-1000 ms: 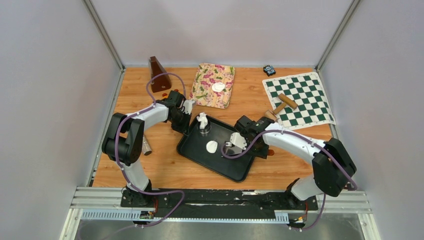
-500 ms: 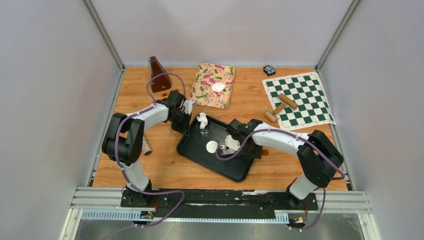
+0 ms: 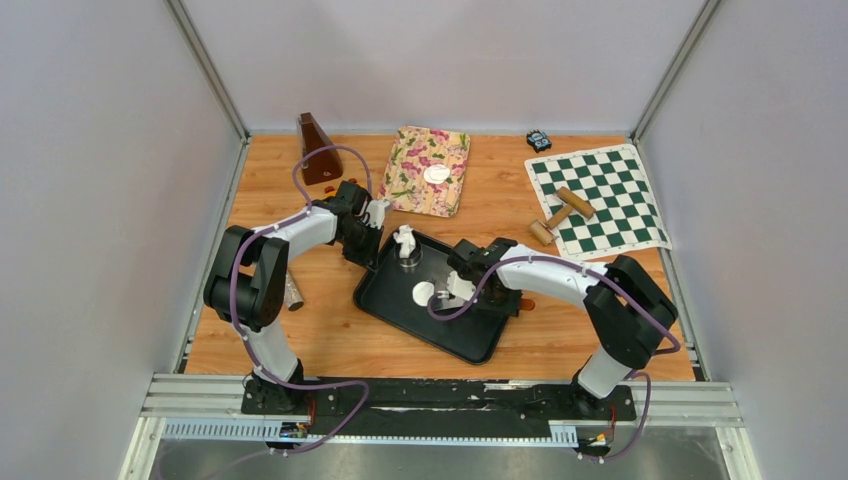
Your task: Roll out the dumpling wrappers from the dough
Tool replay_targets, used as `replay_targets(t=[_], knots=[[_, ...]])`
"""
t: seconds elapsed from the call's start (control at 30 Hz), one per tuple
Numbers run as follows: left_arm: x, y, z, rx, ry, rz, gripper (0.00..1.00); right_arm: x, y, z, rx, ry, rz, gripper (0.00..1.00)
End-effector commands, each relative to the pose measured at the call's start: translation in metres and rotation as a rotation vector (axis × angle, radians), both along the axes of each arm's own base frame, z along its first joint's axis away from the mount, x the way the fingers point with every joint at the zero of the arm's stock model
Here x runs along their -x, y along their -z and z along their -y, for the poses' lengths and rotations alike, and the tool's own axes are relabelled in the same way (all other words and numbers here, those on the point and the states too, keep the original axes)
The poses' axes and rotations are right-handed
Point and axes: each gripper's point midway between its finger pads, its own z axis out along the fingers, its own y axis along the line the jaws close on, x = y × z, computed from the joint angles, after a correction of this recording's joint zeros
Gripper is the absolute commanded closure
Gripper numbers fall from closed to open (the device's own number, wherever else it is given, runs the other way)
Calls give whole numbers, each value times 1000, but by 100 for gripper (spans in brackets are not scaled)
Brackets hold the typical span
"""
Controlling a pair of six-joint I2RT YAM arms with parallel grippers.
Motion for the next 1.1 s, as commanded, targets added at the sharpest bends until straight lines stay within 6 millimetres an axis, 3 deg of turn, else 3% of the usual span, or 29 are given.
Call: replay_targets(t=[0.0, 0.17, 0.47, 0.67, 0.83, 1.07], knots=[[1, 15, -16, -93, -2, -6, 100, -7, -13, -15, -76, -15, 48, 100], [0, 16, -15, -94, -1, -9, 100, -16, -31, -41, -214, -8, 95, 100], [0, 14, -17, -99, -3, -1, 100, -24, -39, -47, -251, -14, 145, 100], [0, 14, -17, -97, -2, -1, 100, -5, -37, -14, -189, -6, 80, 100], [0, 15, -16, -97, -1, -5, 100, 20, -22, 12, -121, 3, 4, 100], [0, 15, -18, -105, -3, 0, 100, 22, -6, 21, -65, 27, -7, 100]])
